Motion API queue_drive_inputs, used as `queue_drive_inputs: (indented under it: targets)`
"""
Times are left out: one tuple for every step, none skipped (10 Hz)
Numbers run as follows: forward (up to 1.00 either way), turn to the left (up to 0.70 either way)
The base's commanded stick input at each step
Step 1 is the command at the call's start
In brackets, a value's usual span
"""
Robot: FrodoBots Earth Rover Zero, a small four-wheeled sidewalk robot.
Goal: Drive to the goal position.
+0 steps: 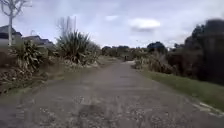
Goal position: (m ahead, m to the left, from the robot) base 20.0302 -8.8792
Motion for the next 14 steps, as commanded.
queue_drive_inputs:
  targets:
    - [0.7,0.0]
    - [0.7,0.0]
    - [0.7,0.0]
    - [0.7,0.0]
    - [0.7,0.0]
    - [0.7,0.0]
    - [0.7,0.0]
    - [0.7,0.0]
    - [0.7,0.0]
    - [0.7,0.0]
    - [0.7,0.0]
    - [0.7,0.0]
    - [0.7,0.0]
    - [0.7,0.0]
